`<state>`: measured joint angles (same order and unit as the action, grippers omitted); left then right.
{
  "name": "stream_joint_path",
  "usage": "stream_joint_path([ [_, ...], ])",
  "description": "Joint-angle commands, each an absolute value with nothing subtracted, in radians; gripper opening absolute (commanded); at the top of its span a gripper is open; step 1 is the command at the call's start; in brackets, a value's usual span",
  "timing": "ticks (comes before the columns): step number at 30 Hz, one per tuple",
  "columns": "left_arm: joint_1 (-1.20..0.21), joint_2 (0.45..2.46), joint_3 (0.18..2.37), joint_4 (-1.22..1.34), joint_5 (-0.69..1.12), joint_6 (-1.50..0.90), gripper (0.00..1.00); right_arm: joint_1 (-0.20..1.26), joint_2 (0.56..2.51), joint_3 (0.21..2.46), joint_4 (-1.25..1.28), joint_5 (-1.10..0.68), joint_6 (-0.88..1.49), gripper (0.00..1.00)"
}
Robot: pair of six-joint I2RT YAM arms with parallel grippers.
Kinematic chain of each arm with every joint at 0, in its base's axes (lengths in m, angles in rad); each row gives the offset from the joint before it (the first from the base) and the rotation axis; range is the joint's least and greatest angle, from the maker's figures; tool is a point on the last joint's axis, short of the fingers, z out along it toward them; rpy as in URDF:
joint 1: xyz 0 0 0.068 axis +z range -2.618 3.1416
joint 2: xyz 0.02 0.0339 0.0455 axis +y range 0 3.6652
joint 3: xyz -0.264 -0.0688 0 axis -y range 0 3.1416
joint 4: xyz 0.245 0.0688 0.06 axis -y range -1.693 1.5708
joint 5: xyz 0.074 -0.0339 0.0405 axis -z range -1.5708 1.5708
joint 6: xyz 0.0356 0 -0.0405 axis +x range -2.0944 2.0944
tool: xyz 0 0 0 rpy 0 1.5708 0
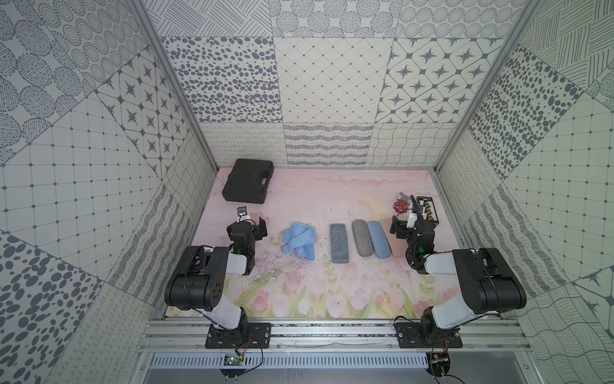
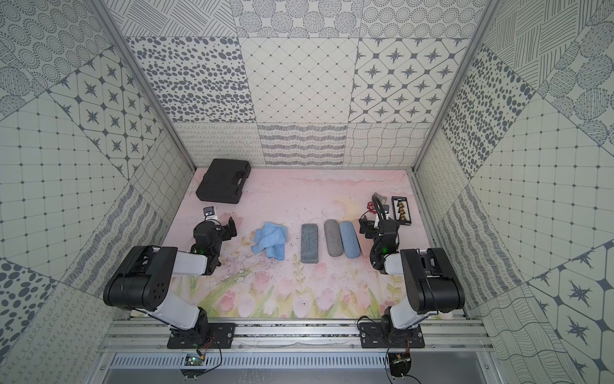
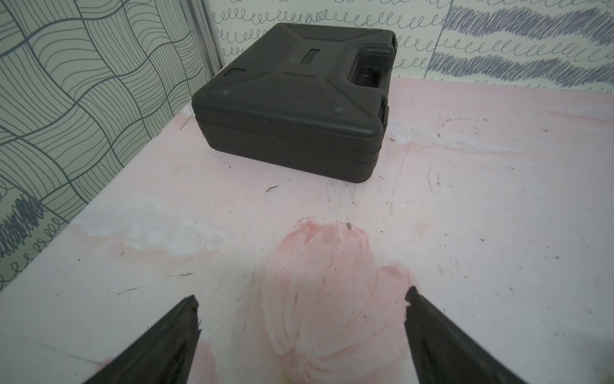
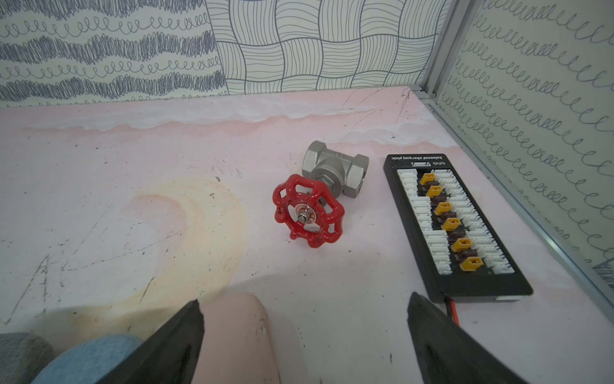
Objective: Wipe the eyeglass case
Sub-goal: Reset both arms
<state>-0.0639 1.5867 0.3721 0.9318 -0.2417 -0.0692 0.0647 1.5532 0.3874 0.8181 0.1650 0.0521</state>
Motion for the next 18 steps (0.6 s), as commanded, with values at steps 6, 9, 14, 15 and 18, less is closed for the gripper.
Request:
stream_joint_path([
  [6, -0.058, 1.583, 0.379, 0.934, -0.227, -0.086, 1.0, 0.06, 1.551, 0.4, 0.854, 0.16, 0.045, 0.99],
  [9, -0.057, 1.583, 0.381, 0.933, -0.228, -0.086, 1.0, 0.06, 1.551, 0.4, 0.855, 0.16, 0.044, 0.99],
  [14, -0.06, 1.585, 0.385, 0.928, -0.23, -0.081, 1.0, 0.061, 1.551, 0.401, 0.855, 0.16, 0.045, 0.99],
  [15, -0.06, 1.585, 0.384, 0.928, -0.23, -0.081, 1.0, 0.06, 1.551, 0.4, 0.854, 0.16, 0.044, 0.99],
  [18, -0.061, 1.585, 0.384, 0.928, -0.232, -0.081, 1.0, 0.061, 1.551, 0.401, 0.854, 0.16, 0.045, 0.99],
])
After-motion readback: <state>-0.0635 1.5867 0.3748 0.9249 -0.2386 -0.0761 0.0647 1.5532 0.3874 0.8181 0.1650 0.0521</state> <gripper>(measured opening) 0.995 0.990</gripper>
